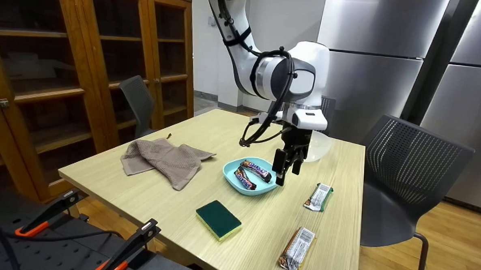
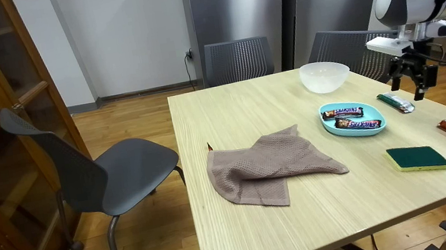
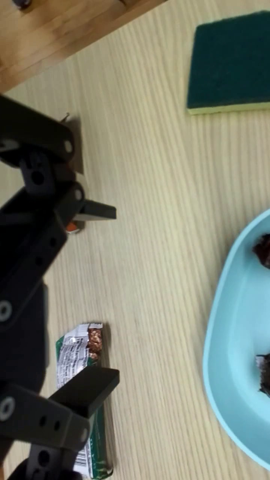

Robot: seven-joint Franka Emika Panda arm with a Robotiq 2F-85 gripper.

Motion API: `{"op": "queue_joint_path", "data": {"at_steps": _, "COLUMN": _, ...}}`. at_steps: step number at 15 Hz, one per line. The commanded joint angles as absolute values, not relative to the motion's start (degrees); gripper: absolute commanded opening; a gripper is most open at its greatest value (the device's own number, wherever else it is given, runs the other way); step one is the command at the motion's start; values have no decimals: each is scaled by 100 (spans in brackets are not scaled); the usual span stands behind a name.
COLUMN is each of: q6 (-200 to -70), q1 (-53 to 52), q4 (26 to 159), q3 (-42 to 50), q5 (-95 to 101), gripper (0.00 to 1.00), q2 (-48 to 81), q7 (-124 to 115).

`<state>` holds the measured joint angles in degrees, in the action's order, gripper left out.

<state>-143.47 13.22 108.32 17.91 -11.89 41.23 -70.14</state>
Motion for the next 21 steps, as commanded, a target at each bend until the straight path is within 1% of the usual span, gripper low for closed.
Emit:
{"op": "queue_joint_path", "data": {"at_steps": 1, "q6": -14092, "q1": 1243, "q4": 10395, "q3": 1945, "q5": -641, "gripper": 100, "q2": 4389, "q7": -6572}}
{"op": "queue_joint_path", "data": {"at_steps": 2, "q6": -14297, "q1": 1281, "q4": 10655, "q3": 1896, "q5": -881, "gripper": 100, "q2": 4250, "q7": -6796}}
{"op": "queue_joint_path", "data": {"at_steps": 17, "q6": -14308, "q1": 1281, "q4": 10622, "q3": 1904, "q5": -873, "gripper": 100, "q2": 4317, "q7": -6774}}
{"op": "queue_joint_path", "data": {"at_steps": 21, "q6": -14319, "q1": 1314, "q4": 10399, "q3": 1836, "q5": -671, "gripper": 100, "q2": 4409, "q7": -6217}}
